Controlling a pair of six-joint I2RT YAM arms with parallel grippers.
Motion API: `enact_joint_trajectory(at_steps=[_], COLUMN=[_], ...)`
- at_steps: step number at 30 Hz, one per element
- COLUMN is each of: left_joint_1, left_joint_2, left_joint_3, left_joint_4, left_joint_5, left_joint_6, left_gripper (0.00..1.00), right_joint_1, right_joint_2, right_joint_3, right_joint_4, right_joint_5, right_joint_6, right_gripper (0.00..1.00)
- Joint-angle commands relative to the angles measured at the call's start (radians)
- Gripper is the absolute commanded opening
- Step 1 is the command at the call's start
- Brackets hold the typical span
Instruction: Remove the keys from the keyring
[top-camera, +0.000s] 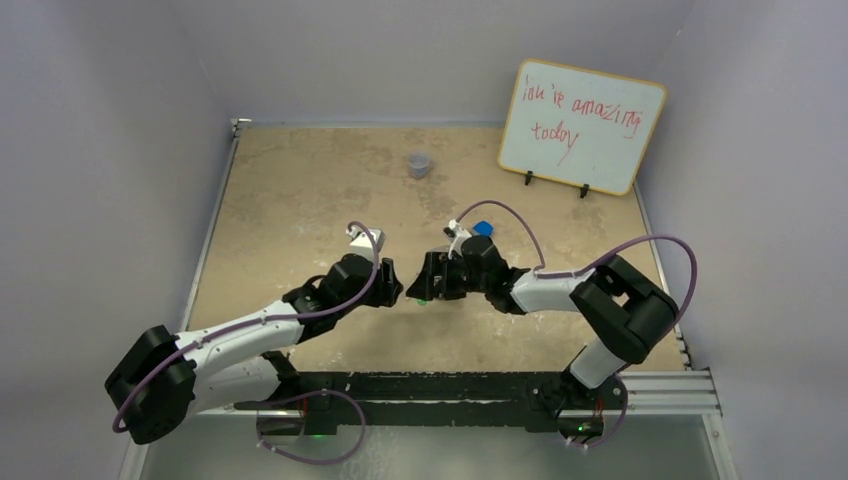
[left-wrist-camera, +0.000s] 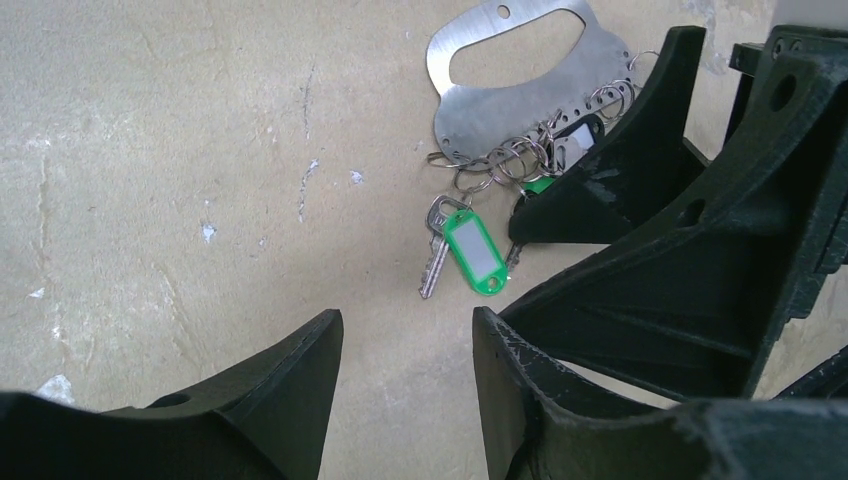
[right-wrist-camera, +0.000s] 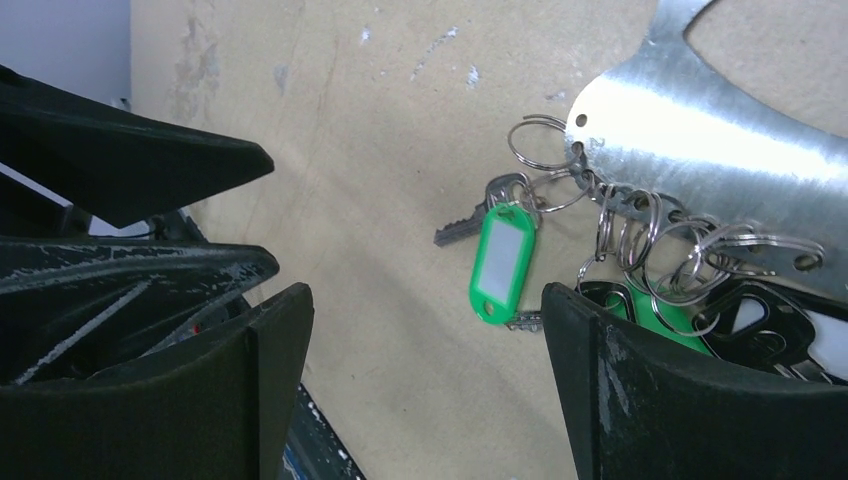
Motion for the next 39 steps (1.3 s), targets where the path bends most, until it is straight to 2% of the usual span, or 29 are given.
enact_joint_trajectory(at_steps=[1,11,17,31,39], left_joint_1=[0.0,0.001,0.0,0.001,-0.001], left_joint_2=[0.006,0.049,0.1,0.298,0.389], left_joint_3=[0.041,0.051,0.051,0.107,0.143], left_joint_4=[0.012,0.043,0.135,0.318,0.411], left_joint_5=[-0.018,0.025,0.095,0.161,0.264], left_joint_6=[0.013,0.037,0.087,0.273,0.355], left_gripper=[0.49,0.49,0.49,0.56,0.59], right_joint_1=[-0.012,-0.059,-0.07,-0.135,-0.152], right_joint_2=[-0.051,-0.128,-0.148,-0.261,-0.332], right_joint_3=[-0.028,-0.005,-0.003,-0.018,-0.019], right_joint_4=[-0.177,-0.327,-0.363,-0.373,-0.378], right_joint_5=[0.121,0.236,0.246,0.238,0.249], right_joint_6=[-0.027,-0.098,-0.12,-0.148,-0.158], right_gripper=[0.87,0.89,0.89,0.85,0.83])
